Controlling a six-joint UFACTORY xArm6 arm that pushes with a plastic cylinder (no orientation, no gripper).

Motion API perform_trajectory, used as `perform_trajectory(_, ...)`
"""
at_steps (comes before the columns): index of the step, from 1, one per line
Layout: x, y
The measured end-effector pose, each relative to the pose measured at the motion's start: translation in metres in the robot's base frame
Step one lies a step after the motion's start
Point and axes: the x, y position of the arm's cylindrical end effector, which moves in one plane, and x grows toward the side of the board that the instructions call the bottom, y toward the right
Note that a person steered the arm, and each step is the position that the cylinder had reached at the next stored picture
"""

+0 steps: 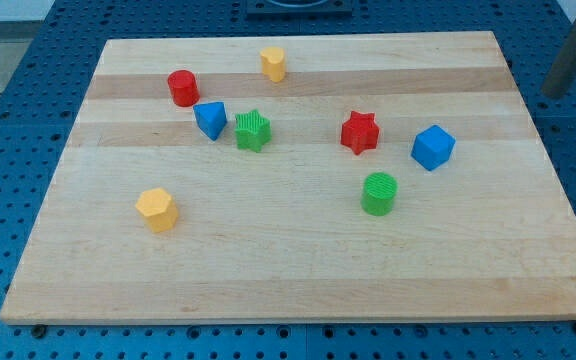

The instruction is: Slide the green star to the red circle

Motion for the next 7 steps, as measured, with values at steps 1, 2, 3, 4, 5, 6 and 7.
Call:
perform_trajectory(1,-0.007,0.003)
perform_trajectory(2,-0.004,0.005)
perform_trajectory(3,0.009,0.008)
perform_trajectory(4,0.055,0.0)
perform_trajectory(5,0.036,-0.005)
perform_trajectory(6,-0.028,-0.072)
perform_trajectory(7,-0.035,-0.167)
